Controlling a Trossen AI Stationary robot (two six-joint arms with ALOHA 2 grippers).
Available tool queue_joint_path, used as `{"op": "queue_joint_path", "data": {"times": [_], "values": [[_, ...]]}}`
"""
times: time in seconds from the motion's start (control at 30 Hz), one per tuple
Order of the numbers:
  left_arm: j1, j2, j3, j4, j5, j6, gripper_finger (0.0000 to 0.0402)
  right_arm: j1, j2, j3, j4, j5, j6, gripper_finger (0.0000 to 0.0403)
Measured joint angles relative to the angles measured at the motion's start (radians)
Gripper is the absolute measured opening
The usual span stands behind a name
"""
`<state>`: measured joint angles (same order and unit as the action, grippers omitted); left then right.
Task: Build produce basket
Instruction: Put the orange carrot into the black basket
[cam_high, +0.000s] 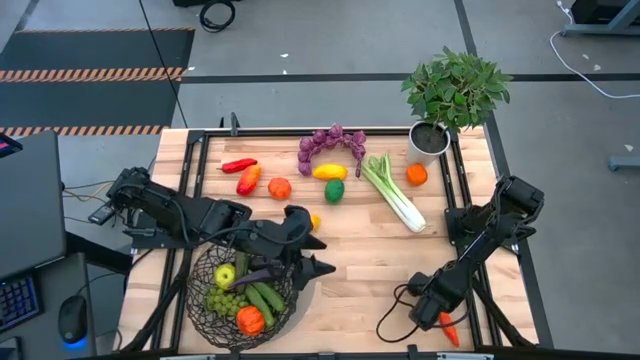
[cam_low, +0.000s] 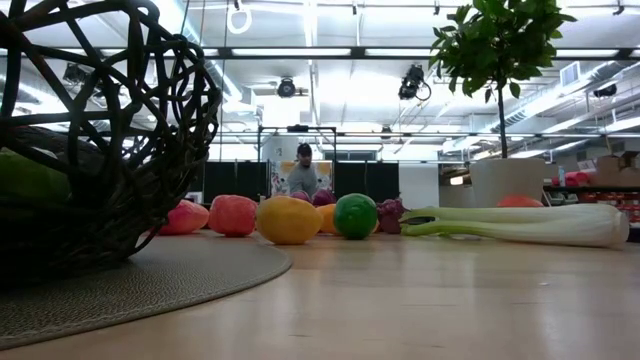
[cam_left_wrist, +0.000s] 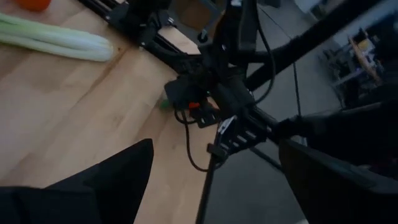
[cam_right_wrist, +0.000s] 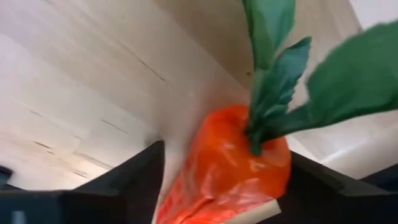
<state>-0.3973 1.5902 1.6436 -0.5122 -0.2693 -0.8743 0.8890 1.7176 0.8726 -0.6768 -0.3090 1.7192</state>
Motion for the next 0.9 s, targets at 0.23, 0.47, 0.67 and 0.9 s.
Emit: {"op": "queue_joint_path", "data": {"times": [0.23,0.47,0.67,0.9], "values": [[0.002,0.0,0.0,0.003,-0.095,-0.075,0.0355,-0.002,-0.001,0.0,-0.004,0.009,-0.113,0.0186],[0.0,0.0,0.0,0.019,-0.108,-0.201,0.0355,-0.006,-0.001,0.026,0.014,0.045,-0.203,0.0141],[-0.002,0.0,-0.001,0.121,-0.109,-0.203,0.0355,-0.043,-0.003,0.089,0.013,0.094,-0.256,0.0145],[0.021,-0.012,-0.002,0.152,-0.035,-0.107,0.0355,-0.139,-0.008,0.238,0.002,0.212,-0.313,0.0144]]}}
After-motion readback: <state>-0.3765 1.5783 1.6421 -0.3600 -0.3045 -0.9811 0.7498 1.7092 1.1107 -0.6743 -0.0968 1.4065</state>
